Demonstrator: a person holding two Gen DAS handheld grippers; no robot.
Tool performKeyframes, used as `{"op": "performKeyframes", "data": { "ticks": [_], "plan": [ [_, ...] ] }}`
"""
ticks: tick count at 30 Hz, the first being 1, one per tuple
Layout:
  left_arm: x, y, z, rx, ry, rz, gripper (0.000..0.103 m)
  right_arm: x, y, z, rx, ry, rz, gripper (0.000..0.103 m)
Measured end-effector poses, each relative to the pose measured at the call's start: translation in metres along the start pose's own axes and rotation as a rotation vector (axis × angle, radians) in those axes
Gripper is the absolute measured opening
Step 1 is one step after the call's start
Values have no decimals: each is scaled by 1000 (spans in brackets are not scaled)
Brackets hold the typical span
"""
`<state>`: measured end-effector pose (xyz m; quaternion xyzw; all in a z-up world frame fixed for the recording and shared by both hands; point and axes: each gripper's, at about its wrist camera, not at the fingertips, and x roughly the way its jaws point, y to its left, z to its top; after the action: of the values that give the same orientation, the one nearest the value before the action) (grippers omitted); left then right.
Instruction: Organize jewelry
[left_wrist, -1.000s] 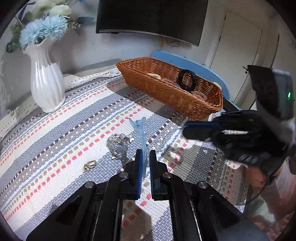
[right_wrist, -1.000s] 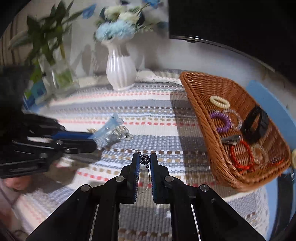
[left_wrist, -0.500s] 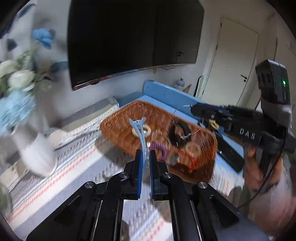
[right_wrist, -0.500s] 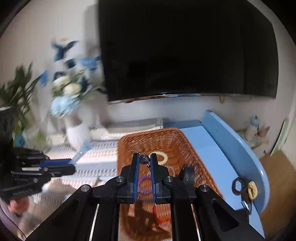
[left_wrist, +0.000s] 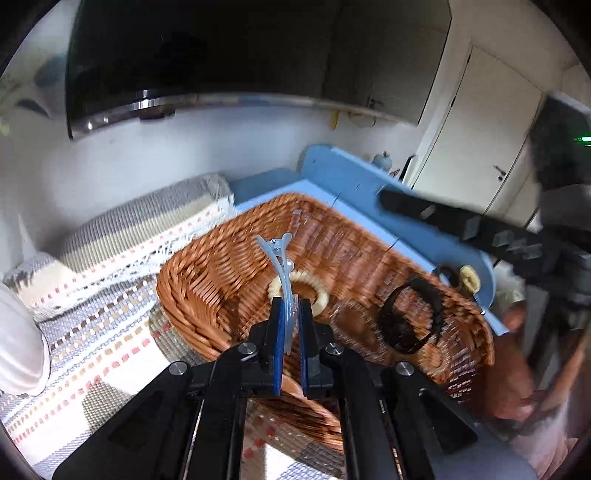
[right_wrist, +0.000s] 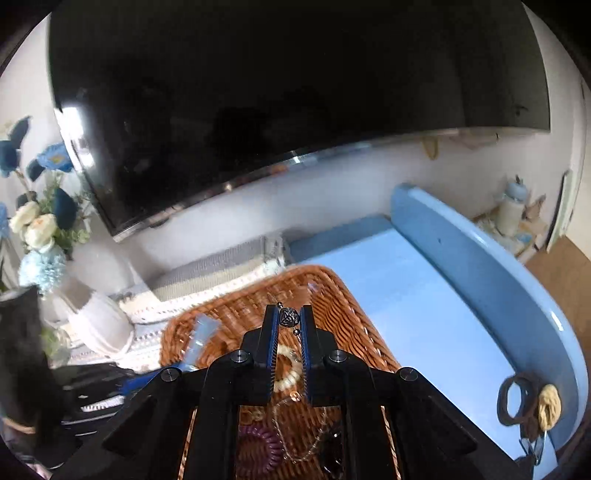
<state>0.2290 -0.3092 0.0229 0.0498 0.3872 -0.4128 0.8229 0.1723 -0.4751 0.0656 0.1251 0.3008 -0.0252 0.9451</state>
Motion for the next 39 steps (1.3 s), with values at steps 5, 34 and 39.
{"op": "performKeyframes", "data": {
  "ticks": [5, 34, 39],
  "plan": [
    [5, 7, 0, -28, -3, -17, 5, -1, 8, -1, -36, -15, -41, 11],
    [-151, 13, -36, -69, -146, 53, 46, -74, 52, -25, -89, -48, 80, 30],
    [-207, 37, -96, -123, -146, 144, 46, -97, 105, -73, -178, -9, 194, 30]
  ]
}}
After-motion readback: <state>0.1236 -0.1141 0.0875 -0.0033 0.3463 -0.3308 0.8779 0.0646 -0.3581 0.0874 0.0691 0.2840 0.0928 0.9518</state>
